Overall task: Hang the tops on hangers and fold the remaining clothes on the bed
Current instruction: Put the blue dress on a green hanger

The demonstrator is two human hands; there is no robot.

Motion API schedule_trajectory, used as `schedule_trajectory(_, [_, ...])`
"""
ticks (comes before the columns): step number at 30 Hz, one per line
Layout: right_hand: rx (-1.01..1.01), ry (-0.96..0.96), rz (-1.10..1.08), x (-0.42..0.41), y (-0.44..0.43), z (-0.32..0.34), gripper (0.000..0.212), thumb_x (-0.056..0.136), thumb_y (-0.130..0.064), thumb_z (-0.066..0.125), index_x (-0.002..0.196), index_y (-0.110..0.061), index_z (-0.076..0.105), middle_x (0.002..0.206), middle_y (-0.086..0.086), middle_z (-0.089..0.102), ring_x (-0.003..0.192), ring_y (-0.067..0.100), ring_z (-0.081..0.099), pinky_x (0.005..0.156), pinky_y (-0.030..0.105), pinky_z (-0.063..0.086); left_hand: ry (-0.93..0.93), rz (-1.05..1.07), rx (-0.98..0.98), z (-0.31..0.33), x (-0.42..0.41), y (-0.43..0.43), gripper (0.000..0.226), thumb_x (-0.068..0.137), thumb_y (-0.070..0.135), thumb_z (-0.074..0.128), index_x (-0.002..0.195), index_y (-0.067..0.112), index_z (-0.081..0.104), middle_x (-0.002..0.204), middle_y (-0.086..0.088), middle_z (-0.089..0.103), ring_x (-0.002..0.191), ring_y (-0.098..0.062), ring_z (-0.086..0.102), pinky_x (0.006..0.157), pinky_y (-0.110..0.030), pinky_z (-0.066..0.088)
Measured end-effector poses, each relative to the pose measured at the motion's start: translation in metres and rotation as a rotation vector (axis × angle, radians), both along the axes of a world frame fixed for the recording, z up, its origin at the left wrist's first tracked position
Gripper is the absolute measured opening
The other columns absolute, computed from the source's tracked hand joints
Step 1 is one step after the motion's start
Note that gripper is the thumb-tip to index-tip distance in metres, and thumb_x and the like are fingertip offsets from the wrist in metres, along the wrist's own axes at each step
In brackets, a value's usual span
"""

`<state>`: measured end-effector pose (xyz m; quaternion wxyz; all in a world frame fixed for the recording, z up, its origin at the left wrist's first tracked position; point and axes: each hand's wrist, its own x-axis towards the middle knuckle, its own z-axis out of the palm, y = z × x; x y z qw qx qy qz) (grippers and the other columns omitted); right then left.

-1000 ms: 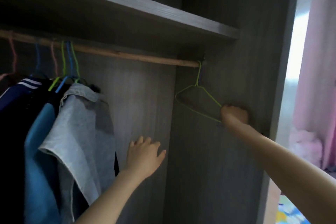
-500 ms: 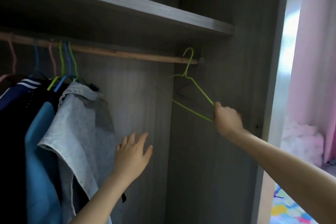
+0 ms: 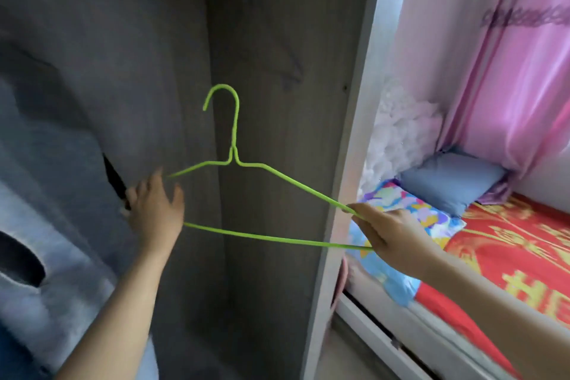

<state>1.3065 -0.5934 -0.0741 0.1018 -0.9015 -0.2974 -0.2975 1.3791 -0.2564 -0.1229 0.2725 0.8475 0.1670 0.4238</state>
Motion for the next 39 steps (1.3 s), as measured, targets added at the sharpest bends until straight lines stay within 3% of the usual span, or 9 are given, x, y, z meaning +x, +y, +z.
schedule_trajectory(4, [-0.008, 0.002, -0.122, -0.026, -0.069, -0.061, 0.025, 0.100, -0.027, 0.025, 0.101, -0.019, 0.049, 0.049, 0.000, 0.057, 0.036, 0.022, 0.051, 0.033, 0.019, 0.029, 0.101, -0.191, -0.044, -0.073, -0.011, -0.058, 0.047, 0.085, 0.032, 0.035, 0.104, 0.006, 0.069, 0.098, -0.025, 0.062, 0.097, -0.045, 0.050, 0.091, -0.052, 0.035])
schedule_trajectory(13, [0.165, 0.279, -0.820, -0.172, -0.136, -0.159, 0.031, 0.080, -0.019, 0.041, 0.080, -0.005, 0.069, 0.072, 0.008, 0.068, 0.062, 0.030, 0.066, 0.052, 0.031, 0.050, -0.049, -0.745, 0.044, -0.156, -0.071, -0.180, 0.026, 0.085, 0.025, 0.056, 0.089, 0.008, 0.075, 0.081, -0.015, 0.062, 0.080, -0.027, 0.049, 0.076, -0.045, 0.040])
schedule_trajectory(16, [0.339, 0.436, -0.997, -0.234, -0.126, -0.169, 0.026, 0.086, -0.012, 0.047, 0.101, -0.005, 0.067, 0.086, 0.006, 0.069, 0.076, 0.025, 0.064, 0.067, 0.028, 0.045, -0.030, -1.020, 0.113, -0.165, -0.098, -0.228, 0.028, 0.083, 0.029, 0.054, 0.089, 0.012, 0.076, 0.082, -0.013, 0.063, 0.084, -0.024, 0.043, 0.078, -0.042, 0.032])
schedule_trajectory(23, [0.751, 0.609, -1.145, -0.345, -0.085, -0.153, 0.032, 0.087, -0.038, 0.053, 0.111, -0.020, 0.062, 0.064, -0.012, 0.051, 0.063, 0.013, 0.045, 0.068, 0.031, 0.043, 0.125, -1.638, 0.135, -0.181, -0.194, -0.335, 0.029, 0.078, 0.031, 0.056, 0.091, 0.014, 0.076, 0.082, -0.012, 0.064, 0.085, -0.018, 0.043, 0.080, -0.047, 0.032])
schedule_trajectory(26, [1.010, 0.674, -1.148, -0.392, -0.088, -0.151, 0.013, 0.095, -0.029, 0.054, 0.085, -0.025, 0.062, 0.046, -0.015, 0.048, 0.052, 0.001, 0.046, 0.066, 0.028, 0.039, 0.159, -1.775, 0.159, -0.181, -0.236, -0.364, 0.037, 0.079, 0.035, 0.048, 0.088, 0.012, 0.076, 0.081, -0.013, 0.066, 0.084, -0.018, 0.044, 0.078, -0.055, 0.036])
schedule_trajectory(30, [1.147, 0.537, -1.279, -0.464, -0.108, -0.138, 0.028, 0.096, -0.026, 0.050, 0.078, -0.010, 0.063, 0.046, -0.010, 0.048, 0.044, 0.001, 0.046, 0.062, 0.025, 0.040, 0.127, -1.920, 0.185, -0.170, -0.305, -0.414, 0.029, 0.079, 0.029, 0.056, 0.091, 0.012, 0.076, 0.088, -0.013, 0.067, 0.089, -0.027, 0.052, 0.079, -0.052, 0.038])
schedule_trajectory(33, [1.264, 0.374, -1.358, -0.516, -0.125, -0.118, 0.033, 0.097, -0.026, 0.049, 0.083, 0.001, 0.062, 0.048, -0.008, 0.050, 0.043, 0.001, 0.045, 0.055, 0.017, 0.038, 0.095, -1.849, 0.067, -0.155, -0.359, -0.453, 0.042, 0.080, 0.034, 0.055, 0.113, 0.012, 0.067, 0.120, -0.024, 0.053, 0.116, -0.036, 0.040, 0.096, -0.049, 0.034])
schedule_trajectory(36, [1.435, 0.059, -1.433, -0.583, -0.140, -0.091, 0.020, 0.098, -0.024, 0.047, 0.095, -0.014, 0.065, 0.051, -0.002, 0.052, 0.034, 0.003, 0.039, 0.040, 0.012, 0.030, 0.107, -1.855, -0.099, -0.131, -0.432, -0.492, 0.051, 0.081, 0.023, 0.063, 0.128, 0.008, 0.052, 0.133, -0.030, 0.039, 0.125, -0.033, 0.025, 0.103, -0.035, 0.019])
schedule_trajectory(39, [1.606, -0.343, -1.458, -0.655, -0.132, -0.071, 0.022, 0.099, -0.014, 0.044, 0.113, -0.022, 0.059, 0.051, -0.001, 0.054, 0.031, 0.005, 0.032, 0.034, 0.015, 0.025, 0.228, -2.108, -0.036, -0.132, -0.511, -0.509, 0.058, 0.081, 0.011, 0.068, 0.134, 0.004, 0.044, 0.135, -0.030, 0.038, 0.127, -0.036, 0.025, 0.104, -0.044, 0.021])
